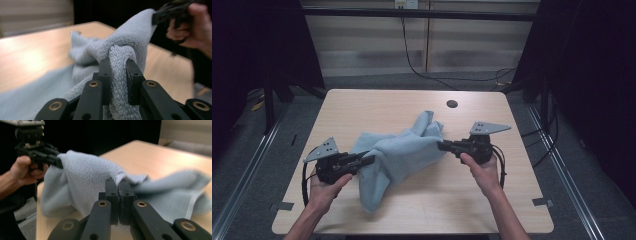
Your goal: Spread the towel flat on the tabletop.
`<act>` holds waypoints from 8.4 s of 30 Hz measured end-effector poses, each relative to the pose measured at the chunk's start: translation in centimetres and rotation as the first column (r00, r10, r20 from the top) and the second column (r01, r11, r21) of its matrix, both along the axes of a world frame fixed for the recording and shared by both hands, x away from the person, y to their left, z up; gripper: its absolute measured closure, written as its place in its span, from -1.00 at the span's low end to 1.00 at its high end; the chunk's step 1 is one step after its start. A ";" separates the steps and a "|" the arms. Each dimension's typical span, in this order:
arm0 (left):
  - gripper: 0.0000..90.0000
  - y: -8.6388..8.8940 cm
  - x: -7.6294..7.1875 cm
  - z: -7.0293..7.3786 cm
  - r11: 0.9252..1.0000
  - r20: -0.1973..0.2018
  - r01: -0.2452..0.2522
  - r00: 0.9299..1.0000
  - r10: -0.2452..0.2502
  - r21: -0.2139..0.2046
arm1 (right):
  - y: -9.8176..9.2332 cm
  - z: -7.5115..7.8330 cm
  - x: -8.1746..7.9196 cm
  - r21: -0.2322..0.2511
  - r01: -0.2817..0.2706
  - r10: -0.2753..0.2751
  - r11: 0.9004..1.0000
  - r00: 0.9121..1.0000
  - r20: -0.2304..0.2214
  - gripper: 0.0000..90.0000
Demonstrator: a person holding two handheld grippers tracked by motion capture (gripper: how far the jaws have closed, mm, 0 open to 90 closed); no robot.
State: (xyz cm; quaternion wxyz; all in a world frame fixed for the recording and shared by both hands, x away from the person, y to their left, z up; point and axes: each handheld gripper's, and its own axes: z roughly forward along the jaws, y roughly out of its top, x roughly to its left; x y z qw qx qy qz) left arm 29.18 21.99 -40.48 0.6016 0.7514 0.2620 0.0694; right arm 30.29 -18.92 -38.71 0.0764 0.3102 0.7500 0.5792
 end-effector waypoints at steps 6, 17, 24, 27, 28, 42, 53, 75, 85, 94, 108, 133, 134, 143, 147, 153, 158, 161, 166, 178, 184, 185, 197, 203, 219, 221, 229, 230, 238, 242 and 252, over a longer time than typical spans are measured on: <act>0.74 -0.5 0.9 3.0 0.982 -0.009 0.073 0.997 -0.076 -0.172 | -0.8 3.5 0.2 0.059 0.031 -0.036 0.998 0.996 0.079 0.96; 0.64 -0.4 5.7 -6.0 0.983 -0.173 -0.142 0.972 0.161 0.117 | 0.3 -6.6 5.5 -0.069 0.089 -0.098 0.994 0.985 -0.144 0.88; -0.12 0.1 5.2 -5.9 0.974 -0.199 -0.176 0.959 0.203 0.144 | -0.6 -8.4 5.0 -0.088 0.099 -0.113 0.991 0.976 -0.185 0.52; -0.18 1.3 3.2 -4.7 0.974 -0.159 -0.161 0.970 0.186 0.158 | -1.4 -7.5 3.5 -0.090 0.057 -0.072 0.994 0.982 -0.174 0.39; -0.19 1.3 3.2 -4.7 0.974 -0.159 -0.161 0.970 0.186 0.158 | -1.6 -7.4 2.9 -0.096 0.048 -0.064 0.994 0.983 -0.172 0.38; -0.31 -3.0 -1.4 -8.3 0.970 -0.258 0.040 0.966 0.024 0.238 | -1.0 -10.9 -1.5 -0.244 0.030 -0.086 0.969 0.972 -0.221 -0.12; -0.28 -3.9 -0.8 -9.6 0.942 -0.215 0.070 0.977 0.003 0.329 | -0.4 -12.1 -1.7 -0.302 0.004 -0.061 0.953 0.982 -0.178 -0.19; -0.39 -3.3 -3.3 -7.7 0.939 -0.221 0.179 0.969 -0.115 0.294 | 0.0 -11.4 -3.0 -0.420 0.018 -0.078 0.907 0.989 -0.126 0.71; -0.03 -5.1 -3.5 -8.8 0.879 -0.094 0.141 0.990 -0.110 0.455 | -0.9 -9.0 -2.9 -0.208 -0.012 -0.024 0.978 0.985 -0.169 0.76; 0.70 -3.2 -1.9 -5.8 0.958 -0.073 0.087 0.995 -0.069 0.275 | -1.6 -5.2 -2.3 -0.125 0.031 -0.039 0.992 0.997 -0.065 0.76; 0.73 -0.2 -0.2 3.8 0.988 -0.007 0.082 0.997 -0.083 -0.132 | -3.1 4.0 -2.9 0.031 0.064 -0.068 0.997 0.986 0.151 0.76; 0.31 1.3 2.9 -3.7 0.990 -0.156 -0.106 0.980 0.120 0.096 | -5.7 -5.9 1.0 -0.195 0.205 -0.224 0.959 0.971 -0.084 0.24; 0.34 0.8 2.3 -4.0 0.993 -0.169 -0.058 0.983 0.075 0.107 | -5.8 -6.5 0.8 -0.207 0.199 -0.222 0.958 0.970 -0.097 0.24; 0.23 -4.0 -0.6 -8.6 0.933 -0.281 0.195 0.954 -0.107 0.304 | -4.9 -10.6 0.8 -0.330 0.130 -0.200 0.935 0.962 -0.188 0.26; 0.36 -3.7 0.7 -9.6 0.937 -0.289 0.158 0.955 -0.064 0.312 | -4.6 -11.4 0.9 -0.347 0.119 -0.198 0.930 0.959 -0.201 0.26; 0.40 -2.5 0.9 -9.6 0.934 -0.272 0.109 0.962 -0.014 0.341 | -3.7 -11.4 -2.2 -0.367 0.046 -0.129 0.929 0.970 -0.205 0.28; 0.37 -1.8 -0.8 -9.4 0.941 -0.338 0.149 0.940 -0.039 0.305 | -3.8 -11.3 -6.2 -0.340 -0.018 -0.064 0.940 0.971 -0.230 0.31; 0.35 -2.0 -3.0 -9.2 0.928 -0.325 0.190 0.942 -0.081 0.320 | -4.0 -11.4 -7.8 -0.321 -0.026 -0.053 0.947 0.970 -0.237 0.32; 0.39 -2.8 -3.7 -9.2 0.917 -0.296 0.204 0.950 -0.101 0.344 | -4.4 -11.4 -9.5 -0.297 -0.046 -0.035 0.954 0.965 -0.261 0.32; 0.49 -3.1 1.8 -10.0 0.940 -0.228 0.074 0.974 0.005 0.333 | -3.4 -11.0 -9.8 -0.295 -0.107 0.043 0.949 0.975 -0.216 0.31; 0.47 -2.8 1.8 -10.1 0.947 -0.236 0.058 0.971 0.020 0.317 | -3.6 -11.0 -10.1 -0.298 -0.122 0.066 0.947 0.979 -0.194 0.33; 0.45 -2.8 1.8 -10.1 0.948 -0.237 0.057 0.971 0.020 0.315 | -3.4 -11.1 -10.2 -0.299 -0.134 0.079 0.945 0.979 -0.190 0.30; 0.21 -2.2 -3.0 -9.2 0.922 -0.236 0.207 0.963 -0.133 0.326 | -2.0 -11.6 -10.3 -0.352 -0.168 0.124 0.921 0.982 -0.144 0.31; -0.18 -3.4 -3.7 -9.5 0.910 -0.223 0.228 0.962 -0.157 0.345 | -2.3 -11.3 -9.6 -0.325 -0.136 0.078 0.936 0.980 -0.186 0.66; -0.22 -5.4 -5.4 -9.0 0.871 -0.190 0.337 0.939 -0.286 0.358 | -3.2 -6.6 -7.3 -0.156 -0.057 0.044 0.986 0.995 -0.085 0.88; -0.21 -5.4 -5.4 -9.2 0.865 -0.180 0.330 0.943 -0.281 0.379 | -3.0 -6.5 -7.1 -0.156 -0.044 0.031 0.987 0.996 -0.084 0.88; 0.71 -4.9 -4.4 -9.2 0.882 -0.162 0.257 0.965 -0.209 0.395 | -2.4 -5.7 -4.3 -0.125 -0.007 -0.002 0.992 0.997 -0.072 0.90; 0.81 -4.5 -4.0 -9.1 0.897 -0.179 0.255 0.963 -0.202 0.362 | -2.3 -5.8 -4.0 -0.127 -0.004 -0.006 0.992 0.997 -0.075 0.90; 0.90 -2.8 -2.1 -5.4 0.965 -0.144 0.157 0.981 -0.129 0.208 | -2.7 -4.0 -3.0 -0.094 0.024 -0.029 0.995 0.998 -0.053 0.91; 0.90 -2.9 0.8 -0.5 0.975 -0.054 0.105 0.994 -0.097 0.197 | -2.8 -1.2 -1.3 -0.074 0.053 -0.053 0.996 0.999 -0.007 0.91; 0.90 -2.4 9.2 6.7 0.984 0.011 -0.103 0.995 0.102 0.143 | -1.6 5.3 5.9 -0.029 0.103 -0.100 0.994 0.991 0.086 0.91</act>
